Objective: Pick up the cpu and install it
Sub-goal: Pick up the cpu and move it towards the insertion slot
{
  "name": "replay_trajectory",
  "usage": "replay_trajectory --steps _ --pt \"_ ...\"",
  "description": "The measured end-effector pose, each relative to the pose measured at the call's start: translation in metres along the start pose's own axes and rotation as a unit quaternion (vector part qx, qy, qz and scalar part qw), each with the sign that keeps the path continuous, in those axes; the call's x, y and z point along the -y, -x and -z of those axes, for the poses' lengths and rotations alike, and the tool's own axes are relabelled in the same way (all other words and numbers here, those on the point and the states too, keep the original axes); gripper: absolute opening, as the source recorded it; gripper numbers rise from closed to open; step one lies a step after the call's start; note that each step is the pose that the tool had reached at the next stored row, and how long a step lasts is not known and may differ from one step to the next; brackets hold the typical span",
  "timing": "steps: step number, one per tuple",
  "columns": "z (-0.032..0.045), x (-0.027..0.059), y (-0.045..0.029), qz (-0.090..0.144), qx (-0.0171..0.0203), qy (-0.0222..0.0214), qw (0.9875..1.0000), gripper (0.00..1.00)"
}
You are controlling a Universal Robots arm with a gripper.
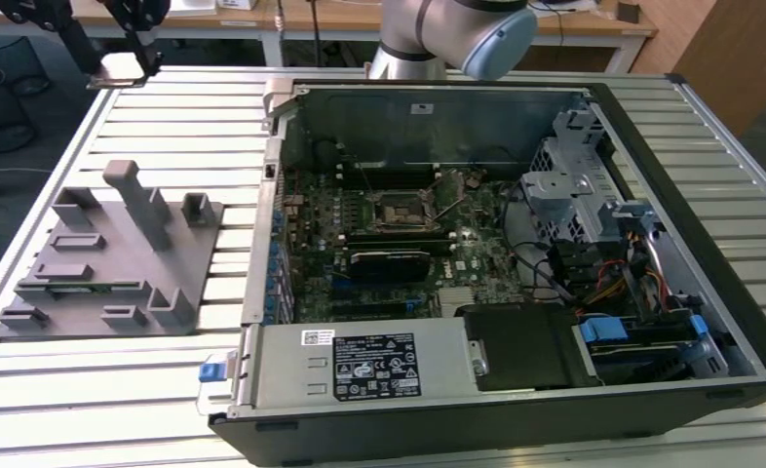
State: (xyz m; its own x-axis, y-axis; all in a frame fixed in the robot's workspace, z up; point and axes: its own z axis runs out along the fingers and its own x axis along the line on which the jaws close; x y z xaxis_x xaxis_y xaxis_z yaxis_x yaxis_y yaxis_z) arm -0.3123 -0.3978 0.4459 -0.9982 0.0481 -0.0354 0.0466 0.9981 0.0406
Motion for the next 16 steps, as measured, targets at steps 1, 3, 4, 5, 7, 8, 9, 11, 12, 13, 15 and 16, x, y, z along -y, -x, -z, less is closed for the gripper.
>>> replay_trajectory --steps 1,3,4,5,7,8,9,11,12,13,15,16 --pt "-0.0003 0.0000 0.0011 0.000 0.0000 0.0000 1.0000 0.53" --pt "-0.0008 -0.0002 0.0042 0.000 0.0000 0.0000 1.0000 0.53" --pt "-0.0011 -0.0003 0.0059 0.000 0.0000 0.0000 1.0000 0.53" --pt "-0.0014 -0.0003 0.0075 0.000 0.0000 0.0000 1.0000 0.53" --pt "-0.0019 -0.0004 0.0103 0.000 0.0000 0.0000 1.0000 0.53" --pt "-0.0022 -0.0005 0.0128 0.000 0.0000 0.0000 1.0000 0.53" --pt "-0.0025 -0.0007 0.0144 0.000 0.0000 0.0000 1.0000 0.53" --pt "-0.0032 -0.0009 0.0179 0.000 0.0001 0.0000 1.0000 0.53" --pt "-0.0034 -0.0010 0.0199 0.000 0.0000 0.0000 1.0000 0.53" --pt "-0.0037 -0.0011 0.0216 0.000 0.0000 0.0000 1.0000 0.53" --pt "-0.0043 -0.0013 0.0255 0.000 0.0000 0.0000 1.0000 0.53" --pt "-0.0046 -0.0013 0.0274 0.000 0.0000 0.0000 1.0000 0.53"
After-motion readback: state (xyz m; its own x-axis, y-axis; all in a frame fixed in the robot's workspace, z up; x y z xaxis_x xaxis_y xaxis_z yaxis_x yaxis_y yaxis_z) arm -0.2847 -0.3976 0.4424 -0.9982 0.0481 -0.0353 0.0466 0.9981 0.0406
